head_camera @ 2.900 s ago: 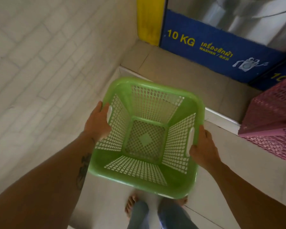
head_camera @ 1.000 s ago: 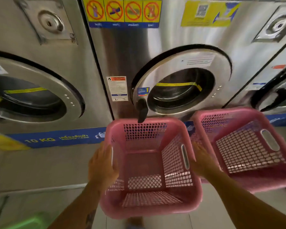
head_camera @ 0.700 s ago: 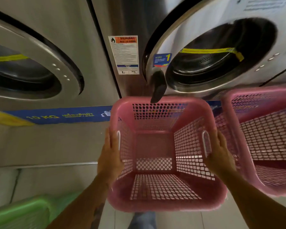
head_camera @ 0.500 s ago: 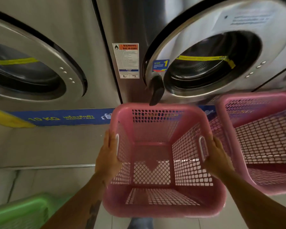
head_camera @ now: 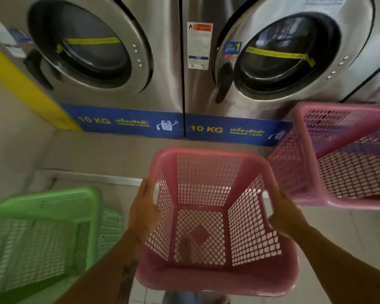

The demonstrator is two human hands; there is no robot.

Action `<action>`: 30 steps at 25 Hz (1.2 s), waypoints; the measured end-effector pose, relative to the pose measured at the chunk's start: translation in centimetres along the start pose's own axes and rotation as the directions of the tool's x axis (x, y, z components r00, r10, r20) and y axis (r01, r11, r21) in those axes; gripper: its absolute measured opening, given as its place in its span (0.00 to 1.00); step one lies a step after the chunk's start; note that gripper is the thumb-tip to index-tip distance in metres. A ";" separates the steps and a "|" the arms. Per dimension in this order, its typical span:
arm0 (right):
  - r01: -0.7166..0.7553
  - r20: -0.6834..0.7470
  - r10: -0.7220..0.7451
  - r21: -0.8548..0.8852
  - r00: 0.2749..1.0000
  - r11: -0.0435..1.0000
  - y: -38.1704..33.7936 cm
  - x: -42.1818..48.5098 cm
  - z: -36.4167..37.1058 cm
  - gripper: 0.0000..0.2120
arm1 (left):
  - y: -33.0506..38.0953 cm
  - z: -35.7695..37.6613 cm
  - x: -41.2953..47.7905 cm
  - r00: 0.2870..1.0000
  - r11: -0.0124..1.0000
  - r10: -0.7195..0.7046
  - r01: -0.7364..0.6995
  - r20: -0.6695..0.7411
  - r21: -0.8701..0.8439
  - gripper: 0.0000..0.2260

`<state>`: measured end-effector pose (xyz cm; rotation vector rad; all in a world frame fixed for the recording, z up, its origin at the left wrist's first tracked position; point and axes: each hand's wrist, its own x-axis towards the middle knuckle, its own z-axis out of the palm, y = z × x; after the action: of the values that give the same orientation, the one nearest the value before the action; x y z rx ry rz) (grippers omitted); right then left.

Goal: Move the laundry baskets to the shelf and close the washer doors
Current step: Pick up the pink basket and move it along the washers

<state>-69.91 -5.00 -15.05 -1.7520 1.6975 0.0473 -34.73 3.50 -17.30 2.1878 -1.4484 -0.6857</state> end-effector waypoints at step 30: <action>-0.088 -0.033 0.088 0.022 0.996 0.996 -4.9 -19.1 1.2 0.35 | 3.0 -9.3 -13.1 0.995 0.998 -0.021 0.015 0.095 0.065 0.18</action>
<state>-67.79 11.77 -4.76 -1.6714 1.7933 0.0400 -35.55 15.27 -6.01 2.2469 -1.5190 -0.7699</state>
